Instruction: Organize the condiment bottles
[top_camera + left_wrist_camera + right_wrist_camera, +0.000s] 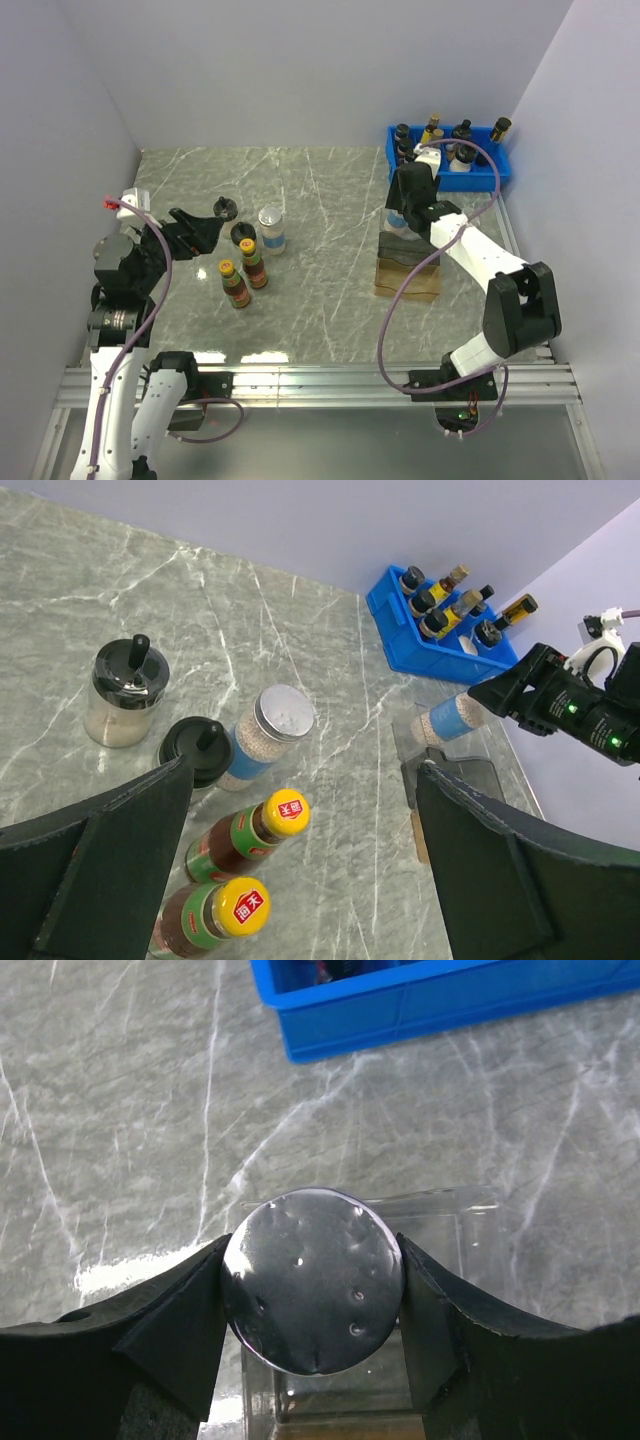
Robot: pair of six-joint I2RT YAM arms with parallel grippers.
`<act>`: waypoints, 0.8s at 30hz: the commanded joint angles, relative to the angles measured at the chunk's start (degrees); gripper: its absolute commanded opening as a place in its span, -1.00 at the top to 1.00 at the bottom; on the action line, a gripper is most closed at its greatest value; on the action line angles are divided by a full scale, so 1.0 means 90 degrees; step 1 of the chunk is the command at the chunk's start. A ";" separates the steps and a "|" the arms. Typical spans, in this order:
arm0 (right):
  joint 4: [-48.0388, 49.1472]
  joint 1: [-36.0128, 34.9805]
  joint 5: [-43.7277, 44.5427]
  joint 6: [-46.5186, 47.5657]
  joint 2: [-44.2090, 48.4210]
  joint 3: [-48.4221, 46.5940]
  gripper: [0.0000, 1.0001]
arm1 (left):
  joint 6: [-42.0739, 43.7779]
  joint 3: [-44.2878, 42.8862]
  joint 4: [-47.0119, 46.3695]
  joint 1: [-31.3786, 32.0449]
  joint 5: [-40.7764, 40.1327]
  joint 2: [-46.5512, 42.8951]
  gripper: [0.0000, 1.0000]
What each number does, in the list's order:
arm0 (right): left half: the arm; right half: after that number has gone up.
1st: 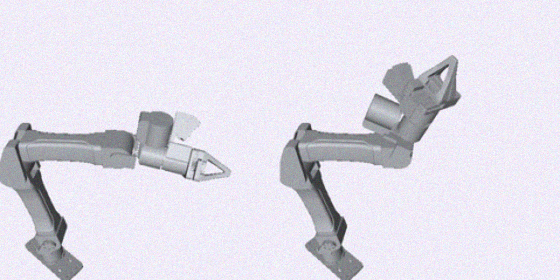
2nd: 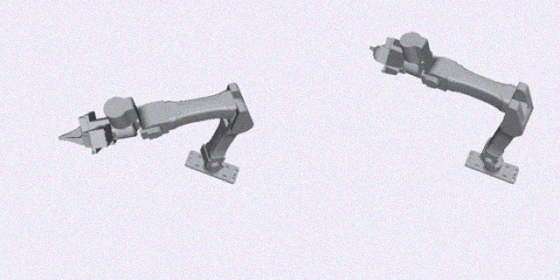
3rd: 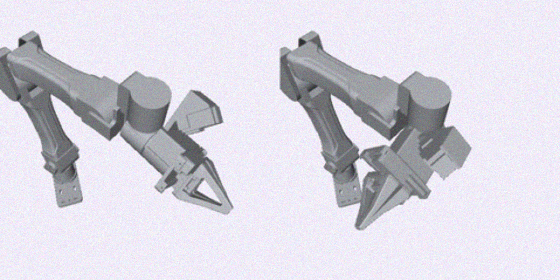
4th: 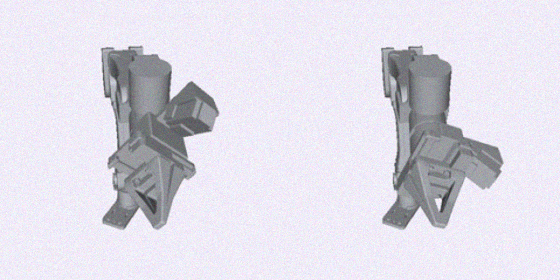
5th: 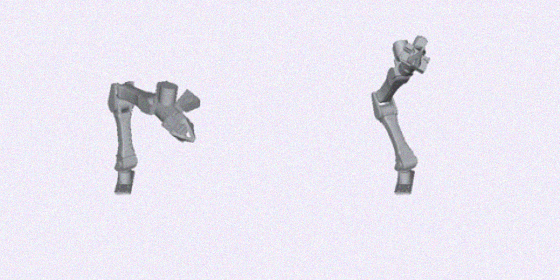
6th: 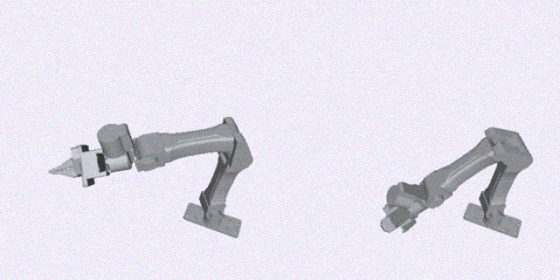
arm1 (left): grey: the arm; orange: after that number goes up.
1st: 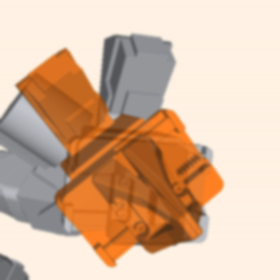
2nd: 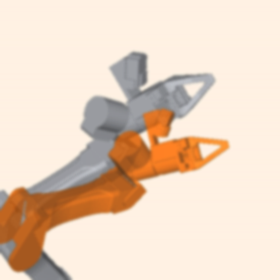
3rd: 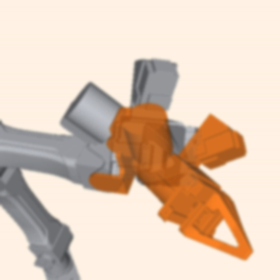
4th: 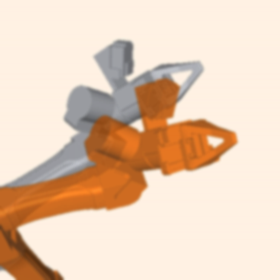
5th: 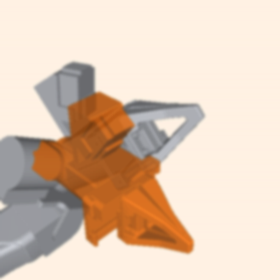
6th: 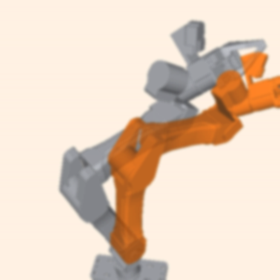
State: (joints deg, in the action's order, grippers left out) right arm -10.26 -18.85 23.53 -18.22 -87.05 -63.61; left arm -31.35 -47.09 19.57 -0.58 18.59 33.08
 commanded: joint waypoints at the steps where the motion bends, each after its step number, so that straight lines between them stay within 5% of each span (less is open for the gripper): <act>1: 0.0671 -0.0024 -0.0280 0.0110 -0.0006 -0.0295 1.00 | -0.0090 0.0066 -0.0163 0.0016 0.0005 -0.0072 -0.99; 15: 0.0701 -0.0649 -0.0360 0.0296 -0.0543 -0.0715 1.00 | 0.0007 0.0076 -0.0036 0.0016 -0.0083 -0.0189 -0.99; 17: 0.0623 -0.0669 -0.0242 0.0276 -0.0582 -0.0783 0.61 | 0.0027 0.0076 0.0003 0.0016 -0.0102 -0.0199 -0.99; 18: 0.0574 -0.0679 -0.0116 0.0276 -0.0582 -0.0803 0.23 | 0.0036 0.0095 0.0003 0.0016 -0.0093 -0.0199 -0.99; 20: 0.0564 -0.0689 -0.0037 0.0296 -0.0543 -0.0774 0.09 | 0.0036 0.0105 -0.0007 0.0016 -0.0093 -0.0209 -0.99; 22: 0.0515 -0.0689 0.0090 0.0315 -0.0514 -0.0754 -0.36 | 0.0007 0.0144 -0.0055 0.0025 -0.0074 -0.0189 -0.99; 24: 0.0486 -0.0698 0.0130 0.0315 -0.0465 -0.0706 -0.40 | -0.0031 0.0144 -0.0085 0.0016 -0.0054 -0.0170 -0.99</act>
State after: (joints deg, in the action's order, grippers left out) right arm -8.67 -24.97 21.32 -15.55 -93.19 -67.20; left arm -31.16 -46.15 20.05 -0.58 18.11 31.75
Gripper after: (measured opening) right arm 0.696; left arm 0.994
